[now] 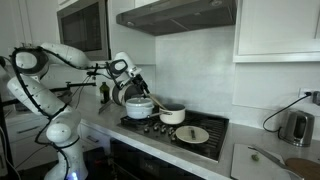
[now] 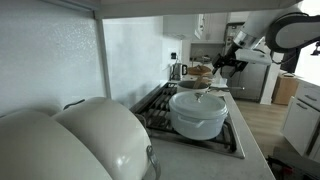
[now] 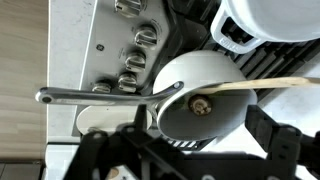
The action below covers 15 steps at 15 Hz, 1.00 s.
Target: Use the wooden spatula to stir the contents of the pot
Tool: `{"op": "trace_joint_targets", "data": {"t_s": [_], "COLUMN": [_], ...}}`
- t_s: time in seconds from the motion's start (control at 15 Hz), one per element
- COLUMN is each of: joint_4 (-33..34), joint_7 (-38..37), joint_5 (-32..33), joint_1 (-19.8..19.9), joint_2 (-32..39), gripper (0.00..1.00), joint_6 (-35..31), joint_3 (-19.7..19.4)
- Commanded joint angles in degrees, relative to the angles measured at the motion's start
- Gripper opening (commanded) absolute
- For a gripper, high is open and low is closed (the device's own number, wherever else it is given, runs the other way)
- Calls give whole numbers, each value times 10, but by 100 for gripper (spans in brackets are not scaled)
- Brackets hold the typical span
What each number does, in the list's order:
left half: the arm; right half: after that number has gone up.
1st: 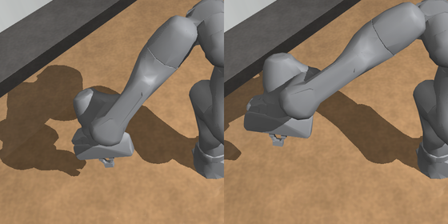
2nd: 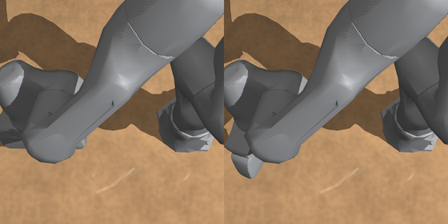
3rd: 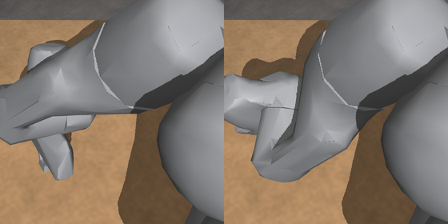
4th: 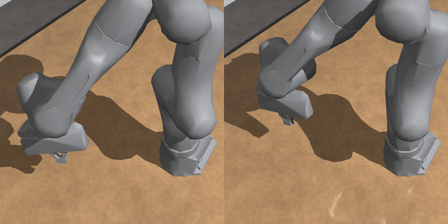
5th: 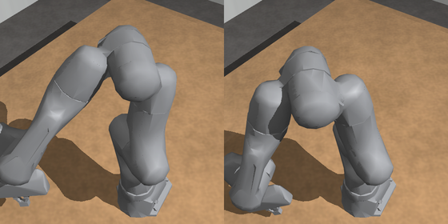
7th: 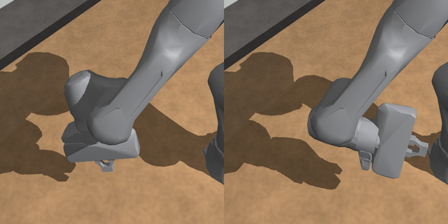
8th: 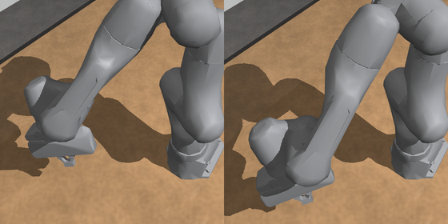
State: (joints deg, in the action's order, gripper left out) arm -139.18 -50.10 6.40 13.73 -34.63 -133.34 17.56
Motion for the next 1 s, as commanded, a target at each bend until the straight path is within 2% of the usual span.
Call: {"op": "trace_joint_targets", "data": {"t_s": [0.0, 0.27, 0.47, 0.73, 0.93], "joint_4": [0, 12, 31, 62, 88], "joint_7": [-34, -85, -152, -249, -297], "joint_5": [18, 37, 88, 164, 207], "joint_1": [-17, -19, -3, 12, 2], "joint_2": [-2, 4, 12, 27, 50], "gripper": [100, 100, 100, 100, 100], "joint_6": [4, 3, 13, 57, 114], "joint_3": [2, 25, 55, 77, 80]}}
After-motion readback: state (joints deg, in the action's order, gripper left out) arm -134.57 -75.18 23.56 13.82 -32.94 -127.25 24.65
